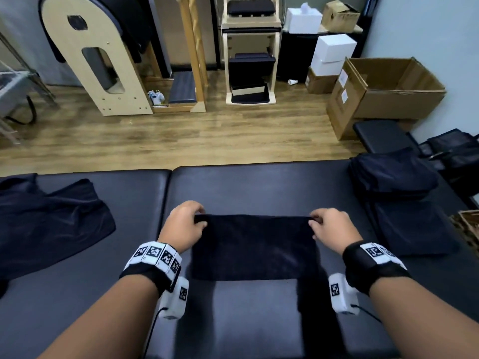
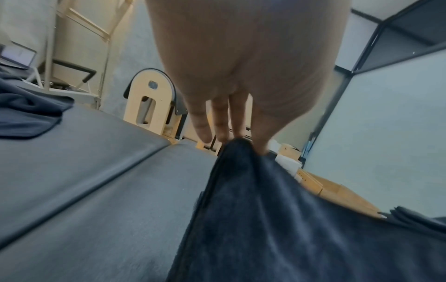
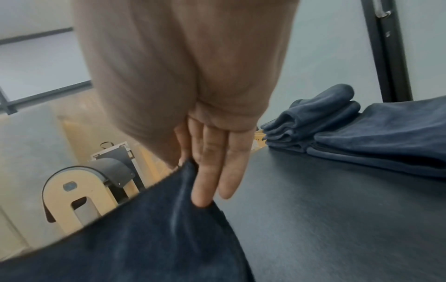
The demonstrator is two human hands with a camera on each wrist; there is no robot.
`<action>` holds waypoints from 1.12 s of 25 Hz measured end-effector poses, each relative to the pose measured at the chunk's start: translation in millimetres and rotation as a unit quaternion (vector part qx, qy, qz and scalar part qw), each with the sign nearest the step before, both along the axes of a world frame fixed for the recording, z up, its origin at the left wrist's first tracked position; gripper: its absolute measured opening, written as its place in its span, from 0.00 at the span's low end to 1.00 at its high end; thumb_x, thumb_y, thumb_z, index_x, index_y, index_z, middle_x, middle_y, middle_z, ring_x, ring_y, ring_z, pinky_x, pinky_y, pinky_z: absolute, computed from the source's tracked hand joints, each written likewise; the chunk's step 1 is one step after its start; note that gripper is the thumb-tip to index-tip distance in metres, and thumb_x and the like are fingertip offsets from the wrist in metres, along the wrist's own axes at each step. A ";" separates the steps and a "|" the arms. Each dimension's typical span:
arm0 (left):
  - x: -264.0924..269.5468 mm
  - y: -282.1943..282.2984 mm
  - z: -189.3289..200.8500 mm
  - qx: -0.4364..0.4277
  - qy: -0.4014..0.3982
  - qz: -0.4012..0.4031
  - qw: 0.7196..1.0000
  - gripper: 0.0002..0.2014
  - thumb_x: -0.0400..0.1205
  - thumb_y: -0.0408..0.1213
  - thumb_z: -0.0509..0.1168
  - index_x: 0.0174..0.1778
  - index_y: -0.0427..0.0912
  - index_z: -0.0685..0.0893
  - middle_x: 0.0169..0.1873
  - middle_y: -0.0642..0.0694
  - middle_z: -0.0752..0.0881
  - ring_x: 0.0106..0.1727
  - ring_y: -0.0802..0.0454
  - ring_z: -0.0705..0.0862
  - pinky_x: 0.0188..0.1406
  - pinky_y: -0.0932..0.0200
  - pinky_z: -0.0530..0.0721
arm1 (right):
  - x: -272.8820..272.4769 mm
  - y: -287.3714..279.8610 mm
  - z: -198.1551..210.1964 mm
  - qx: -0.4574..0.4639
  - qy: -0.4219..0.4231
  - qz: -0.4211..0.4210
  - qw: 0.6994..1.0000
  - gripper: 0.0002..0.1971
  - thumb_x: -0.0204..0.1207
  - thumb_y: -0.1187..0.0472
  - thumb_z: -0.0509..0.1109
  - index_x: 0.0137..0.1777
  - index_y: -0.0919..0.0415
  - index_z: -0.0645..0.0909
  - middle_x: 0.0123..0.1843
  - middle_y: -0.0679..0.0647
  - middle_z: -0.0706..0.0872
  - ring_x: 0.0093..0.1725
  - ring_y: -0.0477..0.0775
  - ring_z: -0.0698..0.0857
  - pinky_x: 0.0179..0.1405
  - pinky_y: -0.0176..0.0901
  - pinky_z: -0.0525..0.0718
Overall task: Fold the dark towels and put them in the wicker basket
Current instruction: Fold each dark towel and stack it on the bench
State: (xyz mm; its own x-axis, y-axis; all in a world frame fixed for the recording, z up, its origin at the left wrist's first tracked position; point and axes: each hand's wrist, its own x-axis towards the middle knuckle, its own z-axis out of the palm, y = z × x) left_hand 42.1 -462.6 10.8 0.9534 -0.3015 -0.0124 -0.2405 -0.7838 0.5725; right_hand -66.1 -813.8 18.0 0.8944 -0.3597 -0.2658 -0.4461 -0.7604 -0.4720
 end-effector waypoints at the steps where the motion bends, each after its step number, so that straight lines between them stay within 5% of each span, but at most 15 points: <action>1: 4.8 -3.6 -5.9 0.004 -0.017 -0.005 1.000 0.09 0.74 0.32 0.75 0.48 0.44 0.87 0.54 0.50 0.86 0.59 0.51 0.82 0.65 0.56 0.78 | 3.6 2.3 -4.3 -0.033 0.014 0.005 0.999 0.15 0.80 0.53 0.71 0.64 0.56 0.85 0.53 0.59 0.93 0.59 0.63 0.90 0.62 0.50 0.85; 4: 16.6 -11.3 -31.4 0.027 -0.015 -0.063 0.998 0.06 0.75 0.31 0.72 0.46 0.42 0.87 0.55 0.48 0.84 0.61 0.47 0.81 0.65 0.53 0.79 | -5.7 19.9 -25.6 -0.072 0.091 0.070 0.991 0.19 0.77 0.48 0.70 0.66 0.52 0.83 0.60 0.58 0.90 0.63 0.64 0.86 0.61 0.51 0.84; 6: 23.1 -15.2 -54.0 0.098 0.044 -0.136 0.985 0.08 0.75 0.32 0.70 0.49 0.43 0.87 0.59 0.48 0.82 0.64 0.45 0.79 0.65 0.49 0.79 | -21.5 35.5 -45.1 -0.049 0.157 0.143 0.976 0.17 0.76 0.48 0.70 0.63 0.49 0.85 0.61 0.53 0.89 0.63 0.59 0.86 0.61 0.46 0.84; 9: 23.8 -18.2 -74.6 0.247 0.109 -0.188 0.944 0.12 0.76 0.37 0.68 0.55 0.49 0.85 0.71 0.47 0.72 0.74 0.44 0.70 0.69 0.46 0.77 | -39.7 49.1 -63.6 -0.042 0.211 0.211 0.954 0.25 0.74 0.52 0.74 0.73 0.49 0.79 0.68 0.52 0.77 0.68 0.58 0.78 0.65 0.48 0.82; 14: -1.4 -11.4 -69.2 0.343 0.038 -0.190 0.919 0.13 0.75 0.47 0.69 0.54 0.50 0.82 0.60 0.47 0.78 0.65 0.43 0.76 0.61 0.48 0.75 | -19.7 48.1 -64.2 -0.245 0.196 0.243 0.918 0.14 0.82 0.61 0.62 0.64 0.55 0.81 0.64 0.56 0.78 0.66 0.62 0.76 0.54 0.55 0.83; 18: -52.8 1.1 -75.0 0.354 0.109 -0.141 0.918 0.20 0.77 0.59 0.66 0.58 0.49 0.79 0.60 0.45 0.82 0.61 0.41 0.83 0.57 0.47 0.76 | 2.9 51.7 -60.5 -0.253 0.147 0.170 0.941 0.13 0.79 0.59 0.62 0.62 0.56 0.80 0.62 0.57 0.78 0.65 0.63 0.76 0.57 0.55 0.81; 23: -145.5 -14.9 -82.7 0.302 0.163 -0.174 0.923 0.19 0.84 0.61 0.54 0.55 0.49 0.75 0.56 0.42 0.86 0.58 0.38 0.85 0.58 0.46 0.77 | -34.5 95.3 -79.6 -0.106 0.090 0.286 0.948 0.16 0.78 0.51 0.68 0.63 0.57 0.80 0.60 0.55 0.77 0.62 0.61 0.75 0.61 0.57 0.82; 25: -175.2 -25.6 -81.2 0.260 0.194 -0.207 0.923 0.18 0.84 0.61 0.53 0.51 0.49 0.73 0.52 0.41 0.87 0.56 0.35 0.85 0.54 0.46 0.81 | -63.1 105.4 -89.8 -0.111 0.075 0.320 0.938 0.16 0.75 0.50 0.70 0.59 0.56 0.81 0.56 0.55 0.78 0.58 0.61 0.76 0.57 0.57 0.83; 28: -192.8 -27.7 -78.6 0.270 0.187 -0.156 0.932 0.13 0.84 0.55 0.55 0.53 0.49 0.71 0.52 0.40 0.87 0.55 0.33 0.85 0.49 0.46 0.82 | -96.9 100.9 -96.1 -0.145 0.056 0.327 0.932 0.13 0.72 0.50 0.74 0.53 0.54 0.80 0.50 0.53 0.80 0.52 0.61 0.80 0.46 0.57 0.85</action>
